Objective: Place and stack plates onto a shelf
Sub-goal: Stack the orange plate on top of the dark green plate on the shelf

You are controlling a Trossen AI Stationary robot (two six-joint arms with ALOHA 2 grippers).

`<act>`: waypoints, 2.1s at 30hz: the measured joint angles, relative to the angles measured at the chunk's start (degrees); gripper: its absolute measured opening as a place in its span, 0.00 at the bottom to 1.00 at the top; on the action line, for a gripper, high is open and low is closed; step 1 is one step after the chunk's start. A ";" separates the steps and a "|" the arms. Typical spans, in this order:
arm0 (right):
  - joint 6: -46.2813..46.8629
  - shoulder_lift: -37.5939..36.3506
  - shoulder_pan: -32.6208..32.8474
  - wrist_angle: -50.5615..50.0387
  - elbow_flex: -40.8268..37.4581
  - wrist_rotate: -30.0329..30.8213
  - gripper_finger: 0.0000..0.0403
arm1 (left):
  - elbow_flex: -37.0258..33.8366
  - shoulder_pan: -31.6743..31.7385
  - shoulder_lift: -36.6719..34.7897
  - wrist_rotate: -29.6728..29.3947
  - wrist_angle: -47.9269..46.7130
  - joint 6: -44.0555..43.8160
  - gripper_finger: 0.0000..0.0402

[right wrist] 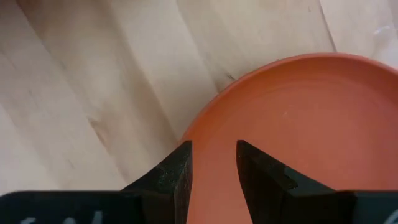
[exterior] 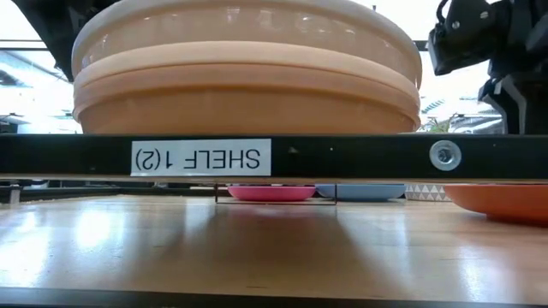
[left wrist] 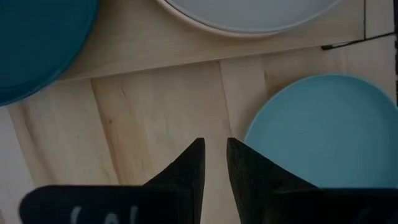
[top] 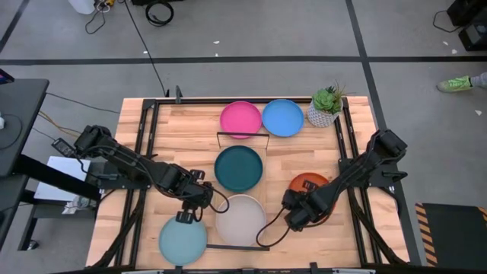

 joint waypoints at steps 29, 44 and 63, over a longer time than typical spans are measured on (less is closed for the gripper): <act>5.23 0.90 10.21 2.11 -0.07 2.73 0.30 | 9.27 0.13 -0.02 -0.52 -2.50 -0.54 0.18; 5.39 7.23 13.53 -1.50 -0.20 -4.17 0.26 | 9.40 0.11 -0.02 -2.19 -3.58 1.63 0.18; 1.77 6.51 15.21 -6.78 0.78 -3.42 0.04 | 9.38 0.11 0.00 -2.20 -3.31 3.10 0.18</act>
